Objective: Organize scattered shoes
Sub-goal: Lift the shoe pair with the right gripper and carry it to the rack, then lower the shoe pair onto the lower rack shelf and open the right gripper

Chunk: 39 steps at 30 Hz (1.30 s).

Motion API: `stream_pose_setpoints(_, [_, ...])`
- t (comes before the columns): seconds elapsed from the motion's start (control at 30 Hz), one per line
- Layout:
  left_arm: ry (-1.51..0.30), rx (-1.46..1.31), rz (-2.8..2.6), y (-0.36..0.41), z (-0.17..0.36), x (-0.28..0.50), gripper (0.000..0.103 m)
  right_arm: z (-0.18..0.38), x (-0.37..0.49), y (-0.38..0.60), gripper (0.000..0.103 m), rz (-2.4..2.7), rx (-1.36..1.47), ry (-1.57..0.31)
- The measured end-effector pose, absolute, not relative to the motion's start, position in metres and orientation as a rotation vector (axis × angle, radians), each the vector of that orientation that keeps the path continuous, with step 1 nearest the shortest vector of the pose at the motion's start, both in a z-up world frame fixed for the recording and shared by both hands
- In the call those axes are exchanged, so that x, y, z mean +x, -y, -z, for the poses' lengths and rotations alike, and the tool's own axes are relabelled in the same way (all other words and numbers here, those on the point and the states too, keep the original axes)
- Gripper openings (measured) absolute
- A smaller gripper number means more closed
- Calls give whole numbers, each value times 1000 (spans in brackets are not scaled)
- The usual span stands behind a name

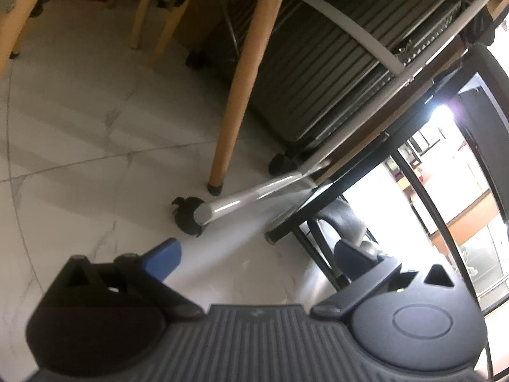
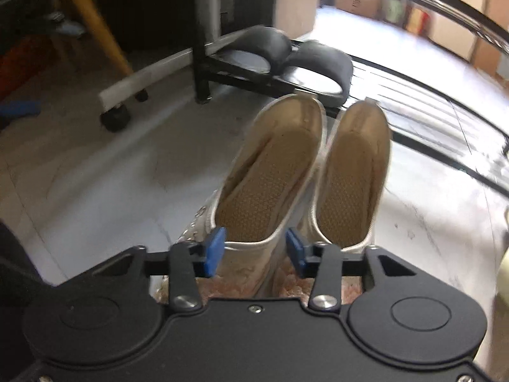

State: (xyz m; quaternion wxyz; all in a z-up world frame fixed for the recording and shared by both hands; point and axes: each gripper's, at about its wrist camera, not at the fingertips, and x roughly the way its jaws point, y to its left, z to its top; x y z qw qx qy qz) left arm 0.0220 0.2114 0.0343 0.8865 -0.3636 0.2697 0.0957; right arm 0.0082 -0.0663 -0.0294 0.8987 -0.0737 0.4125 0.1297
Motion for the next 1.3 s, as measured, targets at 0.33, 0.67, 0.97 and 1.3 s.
stream_pose_setpoints(0.33, [-562, -746, -205, -211, -34, 22, 102, 32, 47, 67, 1, -182, -119, -818])
stream_pose_setpoints(0.67, [-565, -740, -208, -210, -33, 24, 102, 46, 90, 60, 1, -152, -285, -816])
stream_pose_setpoints(0.97, [-565, -741, -204, -209, -33, 25, 102, 44, 121, 59, 0, -137, -349, -802])
stream_pose_setpoints(1.3, [-563, -738, -204, -209, -32, 27, 102, 42, 148, 49, 1, -111, -377, -761])
